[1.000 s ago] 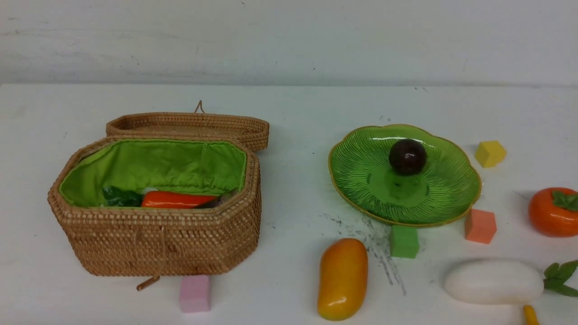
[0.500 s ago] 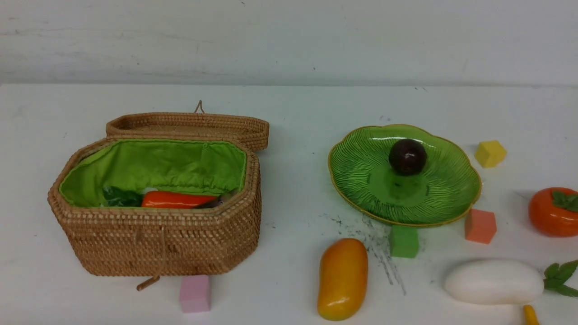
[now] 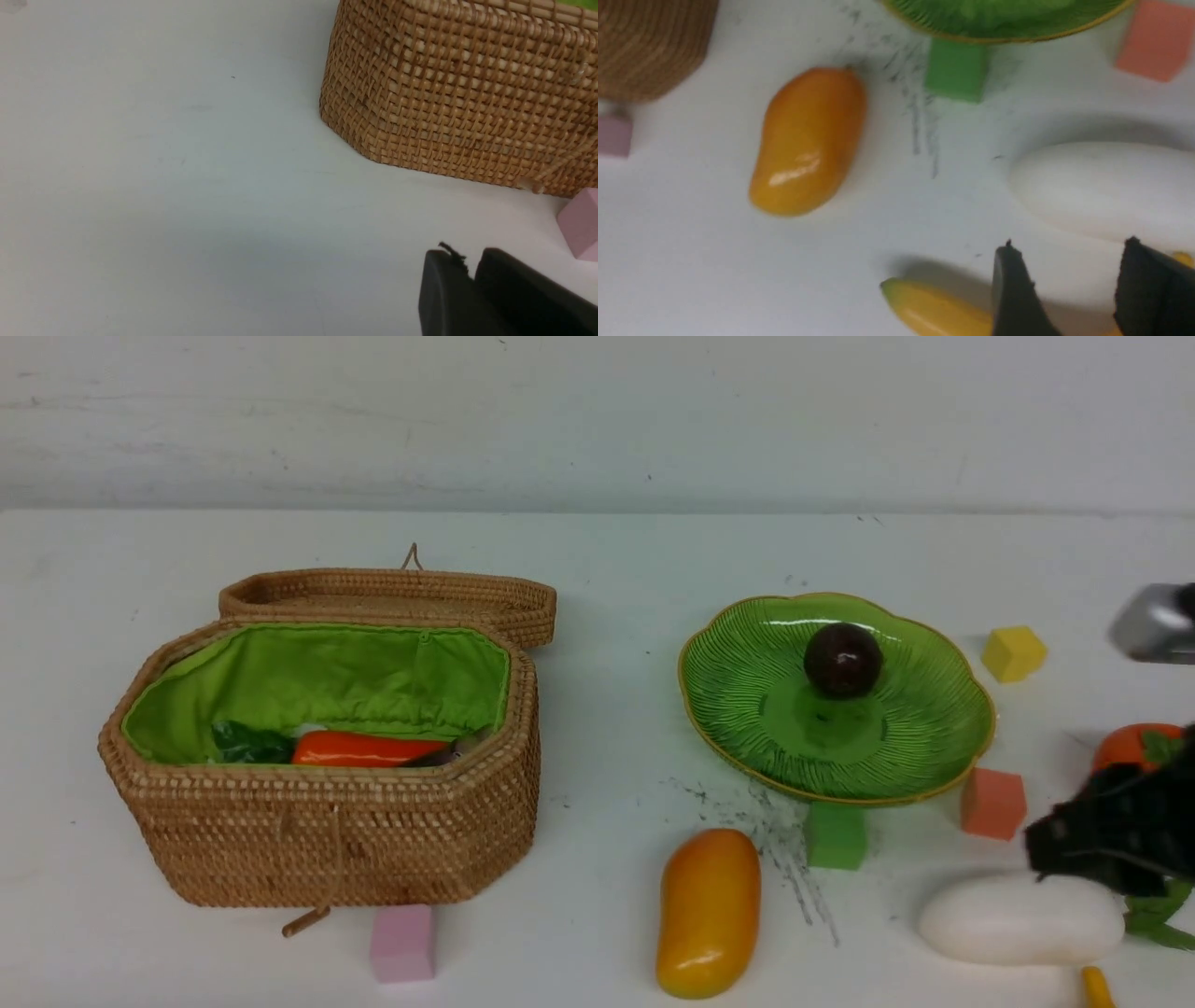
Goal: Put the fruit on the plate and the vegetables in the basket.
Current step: Use the right arm to grab a mango and put it into the right plate
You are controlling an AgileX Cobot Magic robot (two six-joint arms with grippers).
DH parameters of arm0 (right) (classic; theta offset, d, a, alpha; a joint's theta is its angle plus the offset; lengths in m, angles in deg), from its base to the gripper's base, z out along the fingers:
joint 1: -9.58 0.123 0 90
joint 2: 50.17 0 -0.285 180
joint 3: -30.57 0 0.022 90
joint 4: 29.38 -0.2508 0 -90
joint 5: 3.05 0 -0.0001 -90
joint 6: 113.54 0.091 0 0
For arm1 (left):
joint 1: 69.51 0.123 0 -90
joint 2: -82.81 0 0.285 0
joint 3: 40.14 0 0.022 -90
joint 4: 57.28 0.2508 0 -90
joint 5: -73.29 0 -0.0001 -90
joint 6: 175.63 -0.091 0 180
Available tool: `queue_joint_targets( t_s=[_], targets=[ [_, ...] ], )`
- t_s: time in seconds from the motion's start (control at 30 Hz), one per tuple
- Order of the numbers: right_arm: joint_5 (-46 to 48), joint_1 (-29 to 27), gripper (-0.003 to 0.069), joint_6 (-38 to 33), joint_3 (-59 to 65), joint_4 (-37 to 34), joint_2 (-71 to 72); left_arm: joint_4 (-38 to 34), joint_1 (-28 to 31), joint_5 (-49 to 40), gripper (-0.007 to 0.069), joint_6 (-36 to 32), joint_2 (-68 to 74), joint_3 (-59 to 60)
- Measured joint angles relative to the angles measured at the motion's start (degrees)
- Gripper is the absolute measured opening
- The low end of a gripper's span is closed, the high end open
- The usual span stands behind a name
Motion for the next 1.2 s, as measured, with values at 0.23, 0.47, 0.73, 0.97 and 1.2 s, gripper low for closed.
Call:
queue_joint_targets(
  t_s=[0.23, 0.47, 0.73, 0.97, 1.2],
  targets=[
    [-0.5, 14.4, 0.0632, 11.1, -10.5, 1.0, -17.4, 0.0, 0.0, 0.0, 0.0096, 0.0, 0.0, 0.0],
    [0.9, 21.4, 0.0673, 24.5, -20.2, 7.9, -31.5, 0.0, 0.0, 0.0, 0.0101, 0.0, 0.0, 0.0],
    [0.5, 22.5, 0.0657, 36.8, -22.4, 11.2, -39.6, 0.0, 0.0, 0.0, 0.011, 0.0, 0.0, 0.0],
    [-1.4, 22.5, 0.0587, 36.9, -22.9, 10.3, -46.1, 0.0, 0.0, 0.0, 0.0114, 0.0, 0.0, 0.0],
    [-0.7, 22.5, 0.0571, 35.3, -23.4, 9.7, -46.4, 0.0, 0.0, 0.0, 0.0125, 0.0, 0.0, 0.0]
  ],
)
